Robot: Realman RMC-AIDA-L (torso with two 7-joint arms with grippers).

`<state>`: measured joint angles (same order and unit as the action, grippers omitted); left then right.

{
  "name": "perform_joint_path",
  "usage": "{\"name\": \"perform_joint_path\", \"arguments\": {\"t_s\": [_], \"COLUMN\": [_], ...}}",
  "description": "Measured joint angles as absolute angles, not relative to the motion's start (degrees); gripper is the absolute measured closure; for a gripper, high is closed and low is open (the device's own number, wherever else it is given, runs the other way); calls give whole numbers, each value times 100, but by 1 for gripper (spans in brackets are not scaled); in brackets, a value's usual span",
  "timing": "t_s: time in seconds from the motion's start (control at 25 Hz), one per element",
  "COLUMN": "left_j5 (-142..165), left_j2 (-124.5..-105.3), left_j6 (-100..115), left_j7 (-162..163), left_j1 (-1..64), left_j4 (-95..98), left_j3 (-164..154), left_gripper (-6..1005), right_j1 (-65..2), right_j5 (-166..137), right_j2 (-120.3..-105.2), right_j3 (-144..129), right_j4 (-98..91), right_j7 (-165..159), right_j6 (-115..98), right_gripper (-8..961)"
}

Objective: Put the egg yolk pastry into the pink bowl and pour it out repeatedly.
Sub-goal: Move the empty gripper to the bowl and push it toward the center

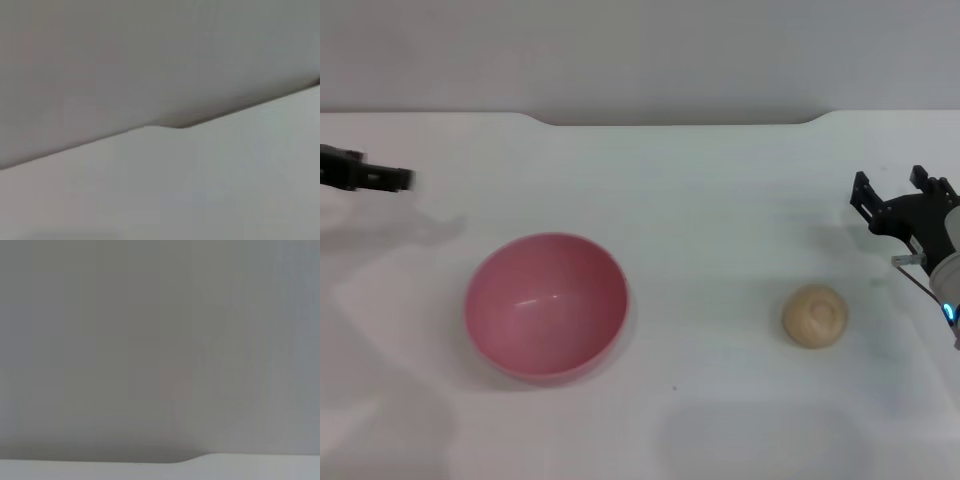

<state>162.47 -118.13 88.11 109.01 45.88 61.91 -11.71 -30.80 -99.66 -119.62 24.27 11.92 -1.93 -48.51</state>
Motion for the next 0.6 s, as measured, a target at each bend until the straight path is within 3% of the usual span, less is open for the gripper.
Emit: {"name": "perform_joint_path", "arguments": {"t_s": [0.32,0.6], "left_j5": [15468,15425], "left_j2": [-11789,-11798], "left_j6": [9558,9717], "left_j7": [12696,13565], "left_j1": [3739,3517], "left_j4": [7220,7231], "left_j3": [-3439,-4683], "left_gripper": [198,201], "right_j1": [-3130,-3173], "right_j5": [-9993,-10003], "right_j2": [-11961,-11945], "right_j3": [2426,2429], "right_j4": [1227,1173], "right_j7": [-150,-148], "right_j6": [-4844,-4842], "right_gripper": [218,218]}}
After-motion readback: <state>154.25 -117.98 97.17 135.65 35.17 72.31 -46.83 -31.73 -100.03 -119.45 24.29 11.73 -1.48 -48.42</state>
